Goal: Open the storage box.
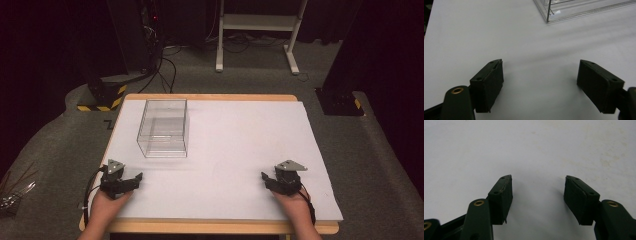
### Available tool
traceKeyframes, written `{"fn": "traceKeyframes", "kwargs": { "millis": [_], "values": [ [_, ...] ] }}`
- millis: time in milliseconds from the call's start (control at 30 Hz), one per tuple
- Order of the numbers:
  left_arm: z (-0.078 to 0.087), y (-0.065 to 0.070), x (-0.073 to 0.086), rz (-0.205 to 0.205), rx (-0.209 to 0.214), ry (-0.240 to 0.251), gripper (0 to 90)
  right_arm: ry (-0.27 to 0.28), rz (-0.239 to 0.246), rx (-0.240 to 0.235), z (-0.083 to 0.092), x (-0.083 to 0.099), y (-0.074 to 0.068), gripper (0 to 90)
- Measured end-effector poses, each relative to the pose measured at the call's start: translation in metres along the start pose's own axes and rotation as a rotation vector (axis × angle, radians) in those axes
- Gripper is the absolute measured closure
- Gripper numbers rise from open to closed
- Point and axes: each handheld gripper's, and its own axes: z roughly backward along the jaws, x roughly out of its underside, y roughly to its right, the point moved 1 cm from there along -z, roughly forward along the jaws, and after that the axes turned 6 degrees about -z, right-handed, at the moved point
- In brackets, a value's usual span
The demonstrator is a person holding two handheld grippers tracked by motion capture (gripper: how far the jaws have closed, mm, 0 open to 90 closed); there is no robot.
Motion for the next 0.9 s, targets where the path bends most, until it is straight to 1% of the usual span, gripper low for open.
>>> {"fn": "traceKeyframes", "kwargs": {
  "millis": [400, 567, 633, 700, 733, 767, 833, 900],
  "values": [
    [0.0001, 0.0006, -0.0002, 0.008, -0.007, -0.001, 21.8, 0.001, 0.0, 0.001, 0.0, 0.0001, -0.0001, 39.9],
    [0.0003, 0.0024, -0.0003, 0.018, -0.021, 0.004, 23.2, 0.001, 0.0, 0.0, 0.0, 0.0, 0.0004, 40.2],
    [0.0008, 0.0026, -0.0003, 0.015, -0.021, 0.004, 23.9, 0.001, -0.001, -0.001, 0.0001, 0.0, 0.0005, 40.1],
    [0.0014, 0.0037, -0.0005, 0.007, -0.022, 0.006, 27.8, 0.001, -0.006, -0.006, 0.0003, 0.0001, 0.0007, 40.0],
    [0.0018, 0.0047, -0.001, 0.01, -0.019, 0.002, 27.8, 0.001, -0.006, -0.006, 0.0003, 0.0001, 0.0007, 40.0],
    [0.002, 0.0055, -0.002, 0.005, -0.022, -0.001, 29.9, 0.001, -0.005, -0.005, 0.0003, 0.0001, 0.0007, 40.0],
    [0.0024, 0.0062, -0.0032, -0.003, -0.028, -0.01, 29.7, 0.0, -0.004, -0.005, 0.0003, 0.0001, 0.0007, 39.9],
    [0.0028, 0.0069, -0.0043, 0.001, -0.035, -0.015, 29.6, 0.002, -0.008, -0.007, 0.0002, 0.0001, 0.0008, 39.9]
  ]
}}
